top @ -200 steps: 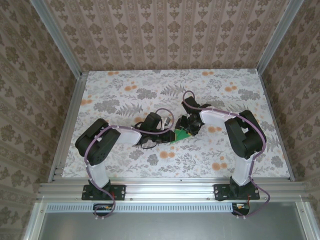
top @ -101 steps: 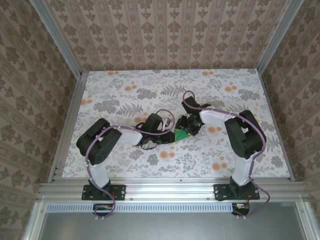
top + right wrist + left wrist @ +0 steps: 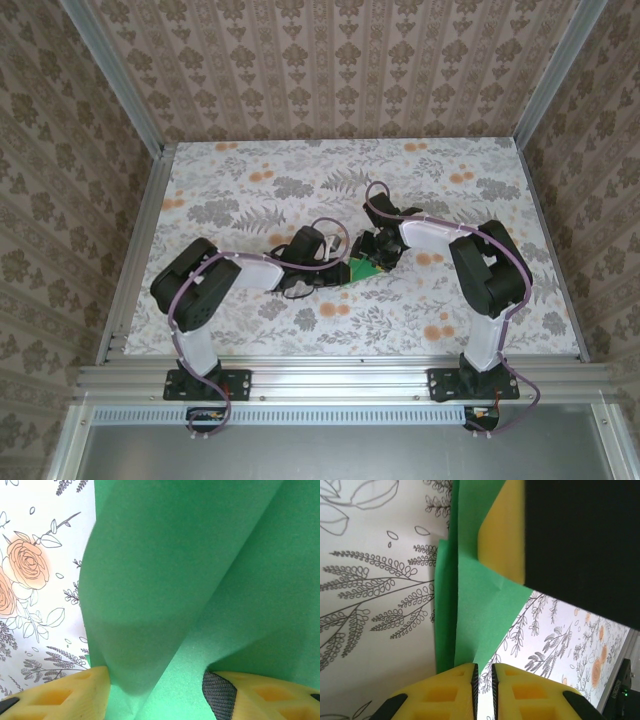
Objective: Fold a paper plane with a square sheet of paper (pick it up from the middle)
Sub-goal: Fourth fold the wing at the center of the table.
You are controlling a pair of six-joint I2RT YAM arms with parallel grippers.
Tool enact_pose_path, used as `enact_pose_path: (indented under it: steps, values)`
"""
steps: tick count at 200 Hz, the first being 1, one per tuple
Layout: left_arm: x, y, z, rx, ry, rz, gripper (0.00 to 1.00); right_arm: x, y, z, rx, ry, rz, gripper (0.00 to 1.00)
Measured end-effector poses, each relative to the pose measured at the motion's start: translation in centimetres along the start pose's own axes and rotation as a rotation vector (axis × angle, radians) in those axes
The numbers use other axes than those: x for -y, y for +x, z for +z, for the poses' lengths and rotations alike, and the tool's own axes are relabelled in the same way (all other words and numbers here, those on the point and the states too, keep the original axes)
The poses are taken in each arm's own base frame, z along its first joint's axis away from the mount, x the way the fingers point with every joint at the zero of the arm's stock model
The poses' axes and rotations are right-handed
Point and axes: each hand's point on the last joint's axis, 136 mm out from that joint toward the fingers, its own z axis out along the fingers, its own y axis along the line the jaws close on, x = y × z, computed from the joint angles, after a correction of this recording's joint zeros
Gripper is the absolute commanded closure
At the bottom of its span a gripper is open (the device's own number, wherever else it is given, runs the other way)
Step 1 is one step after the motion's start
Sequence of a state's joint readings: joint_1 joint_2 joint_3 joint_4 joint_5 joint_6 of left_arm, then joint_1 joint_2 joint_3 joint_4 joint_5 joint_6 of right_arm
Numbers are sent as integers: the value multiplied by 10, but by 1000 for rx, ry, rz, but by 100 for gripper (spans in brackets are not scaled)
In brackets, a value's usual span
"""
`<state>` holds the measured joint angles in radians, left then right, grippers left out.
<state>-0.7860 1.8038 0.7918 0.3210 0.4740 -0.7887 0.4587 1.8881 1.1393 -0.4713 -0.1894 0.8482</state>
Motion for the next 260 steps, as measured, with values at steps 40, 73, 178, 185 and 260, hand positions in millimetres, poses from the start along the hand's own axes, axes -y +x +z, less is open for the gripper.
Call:
enact_pose_path:
  steps: [40, 73, 178, 185, 260]
  values:
    - [10, -6, -9, 32, 13, 22, 79, 1, -1, 0, 1, 2, 21, 41]
    - [12, 5, -5, 7, -7, 53, 79, 1, -1, 0, 2, 2, 40, 41]
    - [3, 12, -2, -4, -90, 74, 79, 2, -1, 1, 1, 3, 51, 41]
    - [2, 12, -2, -5, -92, 73, 79, 2, -1, 1, 1, 3, 51, 41]
    - [-3, 13, 0, -10, -106, 68, 80, 2, -1, 1, 1, 4, 51, 41]
